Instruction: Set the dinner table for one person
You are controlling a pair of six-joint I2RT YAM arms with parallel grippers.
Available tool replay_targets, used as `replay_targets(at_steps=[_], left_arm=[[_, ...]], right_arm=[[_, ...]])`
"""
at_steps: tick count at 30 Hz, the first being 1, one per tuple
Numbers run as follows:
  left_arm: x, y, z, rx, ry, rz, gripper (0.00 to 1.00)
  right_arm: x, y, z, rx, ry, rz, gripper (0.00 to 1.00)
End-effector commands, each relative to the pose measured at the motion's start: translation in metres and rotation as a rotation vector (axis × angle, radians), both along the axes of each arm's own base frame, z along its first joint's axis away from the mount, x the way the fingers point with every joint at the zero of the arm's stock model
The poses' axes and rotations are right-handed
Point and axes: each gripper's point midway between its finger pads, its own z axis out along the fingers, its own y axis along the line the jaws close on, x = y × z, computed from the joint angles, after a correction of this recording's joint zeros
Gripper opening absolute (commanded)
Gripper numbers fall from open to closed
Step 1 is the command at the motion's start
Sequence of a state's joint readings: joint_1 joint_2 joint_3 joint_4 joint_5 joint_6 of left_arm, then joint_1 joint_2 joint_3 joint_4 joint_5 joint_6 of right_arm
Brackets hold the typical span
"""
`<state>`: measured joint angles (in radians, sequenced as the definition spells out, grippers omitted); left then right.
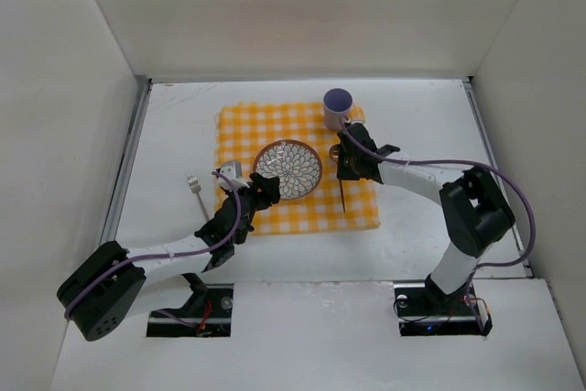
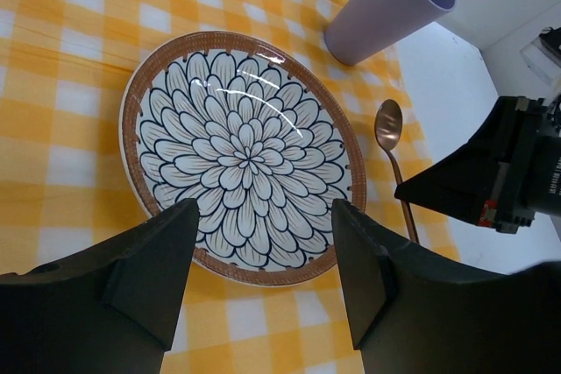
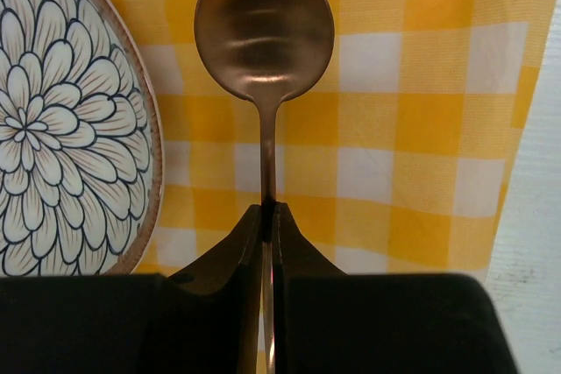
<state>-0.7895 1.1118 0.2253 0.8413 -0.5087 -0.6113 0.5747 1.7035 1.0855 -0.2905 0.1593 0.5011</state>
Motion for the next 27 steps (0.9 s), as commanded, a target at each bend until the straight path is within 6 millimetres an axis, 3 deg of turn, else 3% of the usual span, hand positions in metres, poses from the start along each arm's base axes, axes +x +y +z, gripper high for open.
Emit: replay_targets(at_steps=[1,9,18,23,27], left_arm=[[0.008,-0.003,0.02,-0.058,-0.048,0.017,0.6],[0.009,-0.002,0.019,-0.056,-0.046,0.02,0.6],[0.009,-0.003,0.018,-0.053,-0.042,0.017,0.6],[0.01,-0.003,0.018,-0.052,-0.044,0.02,0.6],[0.011,-0.002,0.019,-0.042,-0.045,0.022,0.6]], right_arm=[[0.021,0.015,0.022,0.046,-0.07,0.018,0.07],[0.019,0.011,-0.001,0.01,-0.031,0.013,0.07],[0.02,0.007,-0.008,-0.01,-0.024,-0.01,0.09],[0.021,0.004,-0.003,-0.008,-0.041,-0.03,0.24],[0.022,0.003,0.019,0.018,-0.085,-0.039,0.41]])
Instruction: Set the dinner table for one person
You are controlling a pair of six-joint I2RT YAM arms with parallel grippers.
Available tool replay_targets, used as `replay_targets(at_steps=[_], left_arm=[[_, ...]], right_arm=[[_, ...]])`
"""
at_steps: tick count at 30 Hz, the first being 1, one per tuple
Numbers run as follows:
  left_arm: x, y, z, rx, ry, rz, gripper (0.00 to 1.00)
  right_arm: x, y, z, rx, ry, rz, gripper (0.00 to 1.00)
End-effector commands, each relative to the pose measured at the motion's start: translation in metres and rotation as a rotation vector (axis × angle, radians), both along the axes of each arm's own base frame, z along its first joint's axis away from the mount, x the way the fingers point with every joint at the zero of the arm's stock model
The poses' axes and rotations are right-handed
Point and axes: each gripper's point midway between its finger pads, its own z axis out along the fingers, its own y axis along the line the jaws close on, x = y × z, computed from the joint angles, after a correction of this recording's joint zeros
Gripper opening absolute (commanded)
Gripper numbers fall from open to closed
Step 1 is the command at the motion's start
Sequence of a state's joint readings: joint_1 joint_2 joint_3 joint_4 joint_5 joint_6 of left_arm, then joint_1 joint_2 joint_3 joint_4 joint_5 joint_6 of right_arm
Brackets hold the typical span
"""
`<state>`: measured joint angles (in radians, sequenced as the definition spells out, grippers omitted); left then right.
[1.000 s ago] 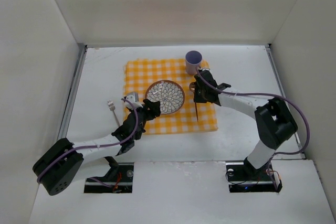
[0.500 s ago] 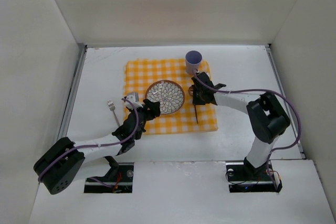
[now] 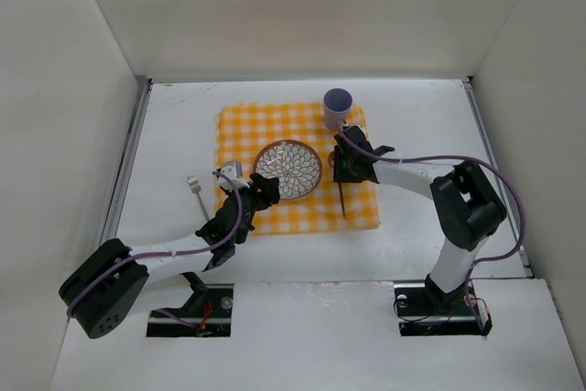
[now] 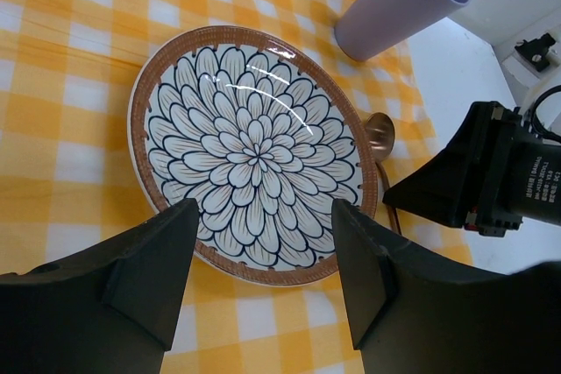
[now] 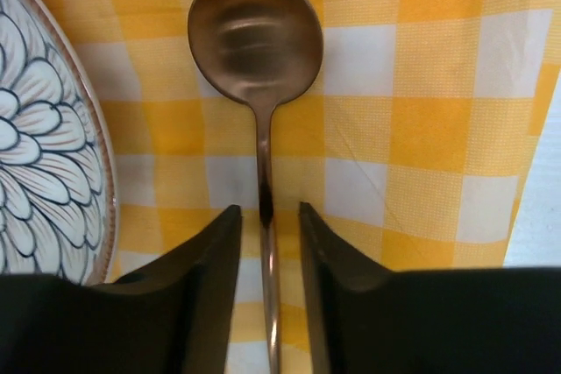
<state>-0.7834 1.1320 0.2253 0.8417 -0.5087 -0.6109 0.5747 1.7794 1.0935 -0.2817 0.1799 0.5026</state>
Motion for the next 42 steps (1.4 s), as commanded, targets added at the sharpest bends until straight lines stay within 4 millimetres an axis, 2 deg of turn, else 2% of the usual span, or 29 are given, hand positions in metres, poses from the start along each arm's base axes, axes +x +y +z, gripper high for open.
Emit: replay_targets(at_steps=[1,5,8,9,11,13,15,19,21,23,26,30,34,42], left_arm=[[0.01,-0.003,0.025,-0.052,-0.059,0.02,0.6],[0.016,0.0,0.024,-0.014,-0.056,0.031,0.57],[0.022,0.01,0.02,0.036,-0.024,0.062,0.51],[0.023,0.016,0.019,0.044,-0.001,0.075,0.46],[0.023,0.029,0.018,0.054,0.053,0.104,0.36],[0.019,0.045,0.018,0.06,0.109,0.14,0.32],[0.013,0.064,0.016,0.078,0.169,0.185,0.32],[-0.003,0.113,-0.004,0.188,0.327,0.302,0.33],[-0.011,0.138,-0.022,0.227,0.423,0.373,0.33],[-0.016,0.15,-0.037,0.226,0.489,0.409,0.33],[-0.022,0.158,-0.057,0.221,0.568,0.431,0.33],[-0.026,0.17,-0.071,0.224,0.611,0.474,0.34],[-0.029,0.173,-0.086,0.229,0.661,0.474,0.35],[-0.034,0.18,-0.101,0.23,0.722,0.495,0.35]], right_arm=[[0.02,0.007,0.056,0.078,-0.15,-0.023,0.45],[0.018,0.006,0.091,0.123,-0.235,-0.006,0.53],[0.015,0.002,0.108,0.165,-0.302,-0.017,0.52],[0.014,0.001,0.112,0.183,-0.326,-0.024,0.47],[0.012,-0.002,0.119,0.225,-0.373,-0.051,0.31],[0.013,-0.001,0.124,0.258,-0.415,-0.058,0.17],[0.013,0.003,0.128,0.281,-0.436,-0.06,0.12],[-0.002,0.019,0.125,0.328,-0.449,-0.046,0.13],[-0.005,0.016,0.117,0.338,-0.46,-0.059,0.14],[-0.002,0.009,0.11,0.354,-0.449,-0.091,0.14],[0.004,-0.002,0.105,0.375,-0.436,-0.132,0.15],[0.006,0.0,0.095,0.369,-0.416,-0.134,0.19],[0.007,0.001,0.095,0.368,-0.418,-0.133,0.21],[0.006,-0.003,0.094,0.366,-0.416,-0.14,0.22]])
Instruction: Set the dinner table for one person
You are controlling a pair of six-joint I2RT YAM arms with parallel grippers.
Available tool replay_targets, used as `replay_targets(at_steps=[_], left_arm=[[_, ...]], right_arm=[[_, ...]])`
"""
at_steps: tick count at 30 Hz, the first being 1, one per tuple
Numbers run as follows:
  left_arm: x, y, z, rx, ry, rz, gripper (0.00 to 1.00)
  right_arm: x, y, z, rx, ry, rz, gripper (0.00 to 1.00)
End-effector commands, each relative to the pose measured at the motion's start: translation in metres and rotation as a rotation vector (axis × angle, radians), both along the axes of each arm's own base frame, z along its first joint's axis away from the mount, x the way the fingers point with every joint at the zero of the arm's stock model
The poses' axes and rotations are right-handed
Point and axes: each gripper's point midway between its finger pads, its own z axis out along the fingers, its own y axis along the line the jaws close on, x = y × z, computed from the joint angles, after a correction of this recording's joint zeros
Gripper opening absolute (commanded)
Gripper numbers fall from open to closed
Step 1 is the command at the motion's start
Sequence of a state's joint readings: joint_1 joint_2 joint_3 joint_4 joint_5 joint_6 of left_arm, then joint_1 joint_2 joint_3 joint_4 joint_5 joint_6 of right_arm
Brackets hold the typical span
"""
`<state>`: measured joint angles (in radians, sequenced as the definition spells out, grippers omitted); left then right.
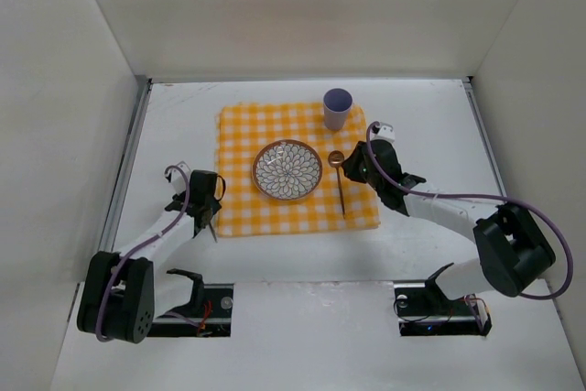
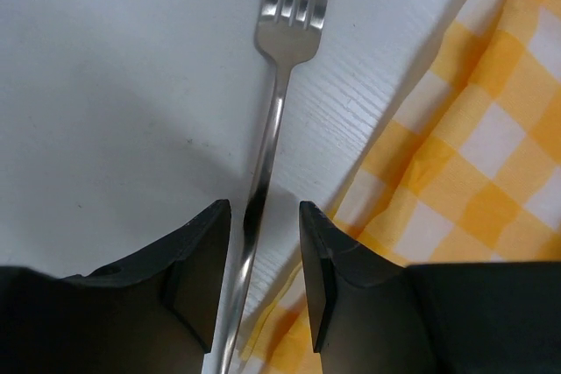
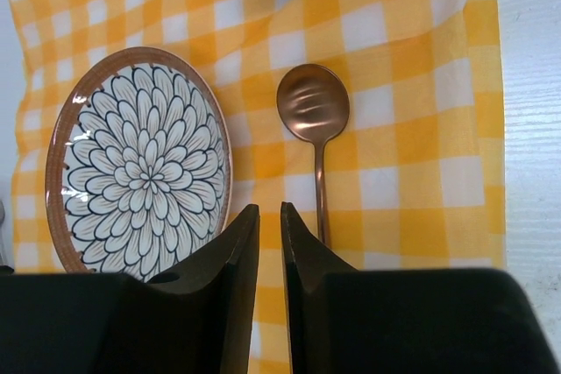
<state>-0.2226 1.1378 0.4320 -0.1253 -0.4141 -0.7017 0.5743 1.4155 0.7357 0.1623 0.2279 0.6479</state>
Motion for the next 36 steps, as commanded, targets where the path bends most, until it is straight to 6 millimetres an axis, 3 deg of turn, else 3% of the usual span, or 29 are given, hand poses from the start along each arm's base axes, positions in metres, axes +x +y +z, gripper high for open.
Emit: replay_targets(at_steps=[1,7,13,16,23,25,27,31,36], left_arm=[[-0.004,0.0,-0.006,-0.019,0.022,0.004,0.34],[-0.006,0.003,-0.013,-0.012,0.054,0.016,0.22],[-0.015,0.014,-0.015,-0.004,0.076,0.06,0.09],[-0.007,0.016,0.009,0.011,0.013,0.055,0.06],[0.011,0.002,0.106,0.218,-0.112,-0.092,0.05],[0.014,-0.01,0.123,0.254,-0.138,-0.156,0.06],[0.021,-0.04,0.128,0.252,-0.128,-0.277,0.06],[0.034,-0.095,0.119,0.259,-0.105,-0.455,0.07],[0.052,-0.123,0.099,0.262,-0.115,-0.522,0.07]], right_arm=[[0.009,0.003,0.015,0.04,-0.053,-0.008,0.22],[0.009,0.002,0.014,0.037,-0.051,-0.009,0.23],[0.013,-0.017,0.018,0.047,-0.062,-0.062,0.29],[0.013,-0.019,0.019,0.052,-0.065,-0.07,0.37],[0.014,-0.022,0.016,0.056,-0.059,-0.089,0.47],[0.015,-0.024,0.016,0.055,-0.058,-0.093,0.47],[0.015,-0.024,0.016,0.056,-0.058,-0.094,0.47],[0.015,-0.025,0.014,0.055,-0.055,-0.097,0.48],[0.015,-0.024,0.016,0.052,-0.059,-0.092,0.48]])
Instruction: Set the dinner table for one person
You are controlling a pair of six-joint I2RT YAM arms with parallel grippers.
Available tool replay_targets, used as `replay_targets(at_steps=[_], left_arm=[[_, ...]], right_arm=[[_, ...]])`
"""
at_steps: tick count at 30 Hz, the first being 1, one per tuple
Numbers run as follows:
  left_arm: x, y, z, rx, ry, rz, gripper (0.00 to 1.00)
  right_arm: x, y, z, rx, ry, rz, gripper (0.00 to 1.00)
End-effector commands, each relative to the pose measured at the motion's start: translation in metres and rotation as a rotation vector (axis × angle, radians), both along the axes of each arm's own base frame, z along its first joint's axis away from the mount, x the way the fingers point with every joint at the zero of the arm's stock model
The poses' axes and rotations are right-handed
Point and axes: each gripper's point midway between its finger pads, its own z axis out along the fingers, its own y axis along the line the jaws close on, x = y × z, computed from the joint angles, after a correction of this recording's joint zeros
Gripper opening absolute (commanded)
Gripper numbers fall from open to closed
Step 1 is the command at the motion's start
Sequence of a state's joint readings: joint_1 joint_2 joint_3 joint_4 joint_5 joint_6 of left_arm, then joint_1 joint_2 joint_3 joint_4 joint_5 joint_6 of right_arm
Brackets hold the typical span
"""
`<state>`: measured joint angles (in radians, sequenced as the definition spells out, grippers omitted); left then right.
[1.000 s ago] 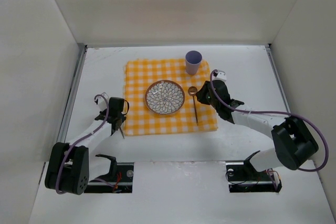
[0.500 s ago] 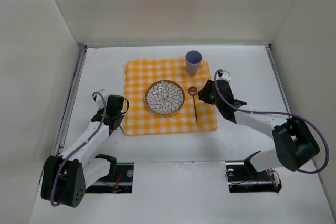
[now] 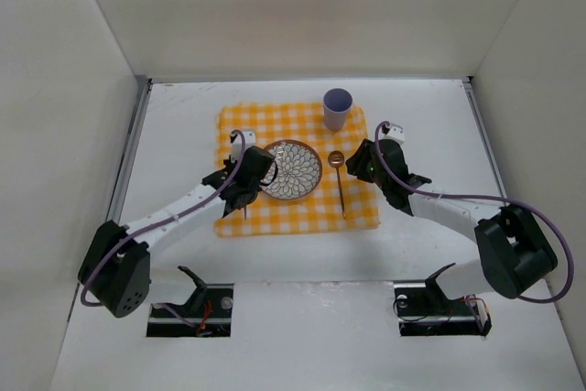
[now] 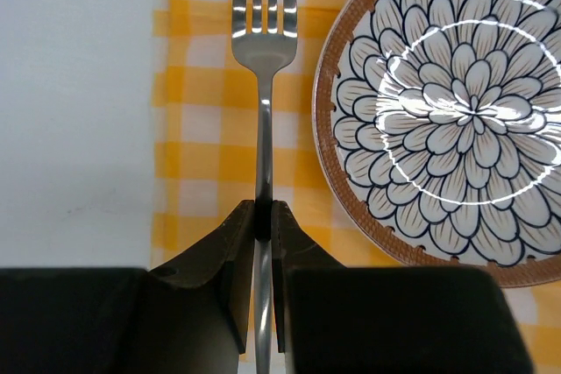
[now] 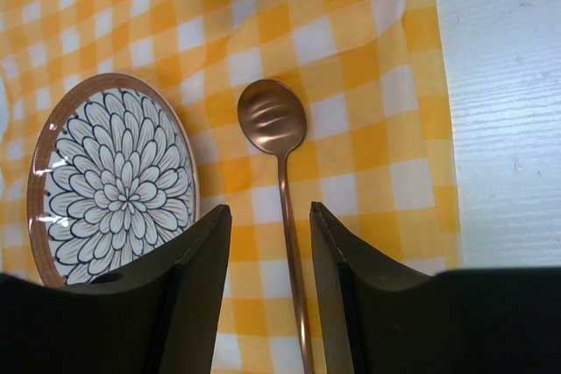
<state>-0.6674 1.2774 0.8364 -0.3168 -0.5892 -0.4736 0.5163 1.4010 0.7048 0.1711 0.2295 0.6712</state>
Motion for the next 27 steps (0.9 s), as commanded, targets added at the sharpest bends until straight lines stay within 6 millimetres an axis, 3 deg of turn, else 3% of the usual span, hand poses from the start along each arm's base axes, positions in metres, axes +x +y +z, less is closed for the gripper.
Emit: replay_targets(at_steps=[1,12,27], left_arm=[[0.013,-0.008,0.002,-0.007,-0.036,-0.036,0.07],[0.013,-0.002,-0.047,0.031,0.057,-0.039,0.07],[0.017,0.005,-0.075,0.057,0.108,-0.014,0.07]], right_arm=[[0.009,-0.001,0.021,0.035,-0.072,-0.022,0.48],[0.009,-0.001,0.019,0.032,-0.068,-0.023,0.48],[0.01,0.001,0.016,0.027,-0.061,-0.016,0.48]])
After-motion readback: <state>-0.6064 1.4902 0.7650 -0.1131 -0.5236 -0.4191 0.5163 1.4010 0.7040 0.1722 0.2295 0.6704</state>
